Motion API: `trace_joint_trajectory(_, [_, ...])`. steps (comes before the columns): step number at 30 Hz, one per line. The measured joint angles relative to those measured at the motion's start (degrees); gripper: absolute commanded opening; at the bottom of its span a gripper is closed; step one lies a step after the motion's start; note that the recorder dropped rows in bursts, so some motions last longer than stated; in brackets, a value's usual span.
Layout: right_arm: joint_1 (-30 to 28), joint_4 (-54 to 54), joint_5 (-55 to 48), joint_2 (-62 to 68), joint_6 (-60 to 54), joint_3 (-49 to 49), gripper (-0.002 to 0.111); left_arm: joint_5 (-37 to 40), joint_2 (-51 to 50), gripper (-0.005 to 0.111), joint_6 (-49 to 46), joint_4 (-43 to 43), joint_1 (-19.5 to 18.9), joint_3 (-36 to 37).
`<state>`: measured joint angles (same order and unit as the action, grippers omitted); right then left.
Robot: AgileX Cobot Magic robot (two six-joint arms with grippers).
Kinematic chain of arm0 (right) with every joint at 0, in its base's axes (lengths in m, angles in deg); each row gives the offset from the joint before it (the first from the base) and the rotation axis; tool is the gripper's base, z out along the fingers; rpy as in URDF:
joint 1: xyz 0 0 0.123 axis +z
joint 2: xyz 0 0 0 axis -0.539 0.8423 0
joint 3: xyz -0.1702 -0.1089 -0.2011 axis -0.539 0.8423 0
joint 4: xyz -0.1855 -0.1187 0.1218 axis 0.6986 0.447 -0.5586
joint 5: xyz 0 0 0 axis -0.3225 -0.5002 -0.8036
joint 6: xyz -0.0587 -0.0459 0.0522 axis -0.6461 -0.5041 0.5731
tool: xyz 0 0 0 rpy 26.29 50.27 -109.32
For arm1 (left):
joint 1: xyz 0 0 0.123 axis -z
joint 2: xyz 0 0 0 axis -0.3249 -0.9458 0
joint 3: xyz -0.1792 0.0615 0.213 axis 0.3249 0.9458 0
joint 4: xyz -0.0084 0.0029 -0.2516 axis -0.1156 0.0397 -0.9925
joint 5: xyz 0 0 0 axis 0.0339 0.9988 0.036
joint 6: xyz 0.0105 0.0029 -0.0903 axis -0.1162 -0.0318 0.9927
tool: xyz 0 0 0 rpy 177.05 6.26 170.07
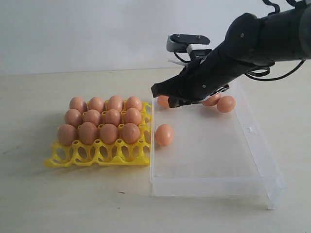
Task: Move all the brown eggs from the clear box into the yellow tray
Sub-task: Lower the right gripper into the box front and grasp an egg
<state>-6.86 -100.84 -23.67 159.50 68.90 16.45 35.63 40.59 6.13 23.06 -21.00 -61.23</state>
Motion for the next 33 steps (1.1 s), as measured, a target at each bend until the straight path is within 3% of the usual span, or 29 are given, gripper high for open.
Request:
trace_joint_trajectory(4, [-2.8, -0.1, -7.8, 5.1, 6.6, -7.2, 0.048, 0.0, 0.0, 0.000, 0.0, 0.0, 0.0, 0.0])
trace_joint_trajectory(7, [-3.4, -0.1, -13.4, 9.0, 9.3, -11.6, 0.058, 0.0, 0.0, 0.000, 0.0, 0.0, 0.0, 0.0])
trace_joint_trajectory(11, [-3.4, -0.1, -19.7, 14.6, 10.3, -16.4, 0.059, 0.0, 0.0, 0.000, 0.0, 0.0, 0.0, 0.0])
trace_joint_trajectory(33, [-3.4, -5.1, -13.3, 21.9, 9.6, -17.4, 0.058, 0.0, 0.0, 0.000, 0.0, 0.0, 0.0, 0.0])
